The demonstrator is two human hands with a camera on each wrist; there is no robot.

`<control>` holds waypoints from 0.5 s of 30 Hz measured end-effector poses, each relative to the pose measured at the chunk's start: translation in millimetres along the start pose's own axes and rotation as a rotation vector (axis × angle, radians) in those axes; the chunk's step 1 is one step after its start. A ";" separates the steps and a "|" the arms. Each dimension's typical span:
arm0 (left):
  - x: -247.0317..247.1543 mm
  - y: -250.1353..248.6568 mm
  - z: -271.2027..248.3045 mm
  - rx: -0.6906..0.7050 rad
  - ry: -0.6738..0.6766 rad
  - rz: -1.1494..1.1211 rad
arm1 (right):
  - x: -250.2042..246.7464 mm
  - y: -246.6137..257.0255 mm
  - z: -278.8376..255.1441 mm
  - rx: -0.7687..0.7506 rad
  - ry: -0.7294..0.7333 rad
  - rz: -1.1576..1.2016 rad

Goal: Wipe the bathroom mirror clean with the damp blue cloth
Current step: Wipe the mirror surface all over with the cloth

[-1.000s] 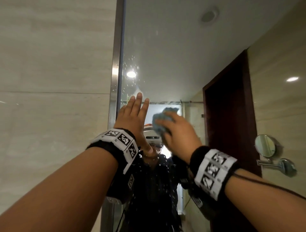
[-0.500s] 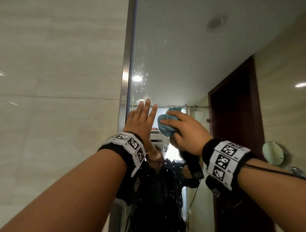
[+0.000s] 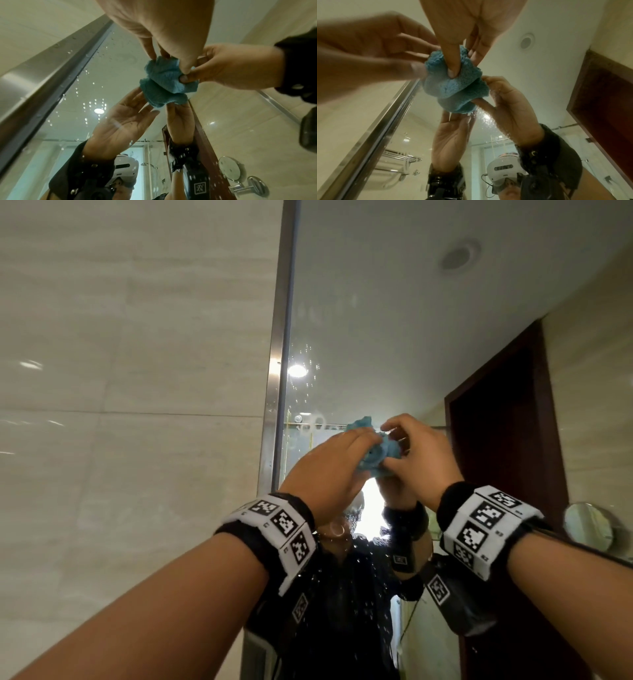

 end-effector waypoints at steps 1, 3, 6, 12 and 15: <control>4.1 -0.5 1.3 -0.009 0.010 -0.002 | -1.0 -0.8 -0.3 0.023 -0.012 0.063; 13.3 1.6 2.7 -0.026 0.021 0.037 | -2.5 -2.3 -1.5 0.051 -0.016 0.134; 21.1 2.1 -0.9 0.038 -0.020 0.177 | -1.8 -5.6 -4.8 0.067 0.042 0.261; 14.4 19.6 -0.1 0.036 -0.165 0.316 | -14.9 -12.9 -3.4 0.049 0.148 0.009; -3.6 36.8 7.5 -0.140 -0.242 0.205 | -19.6 -6.6 4.2 0.006 0.164 -0.274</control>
Point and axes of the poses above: each hand's wrist, its own z-axis towards the middle knuckle, its own x-axis out of the palm, y = z × x, the point moved 7 cm from there along z, towards the middle knuckle, and after that the axes turned 12 degrees about -x, right-handed, at the moved point
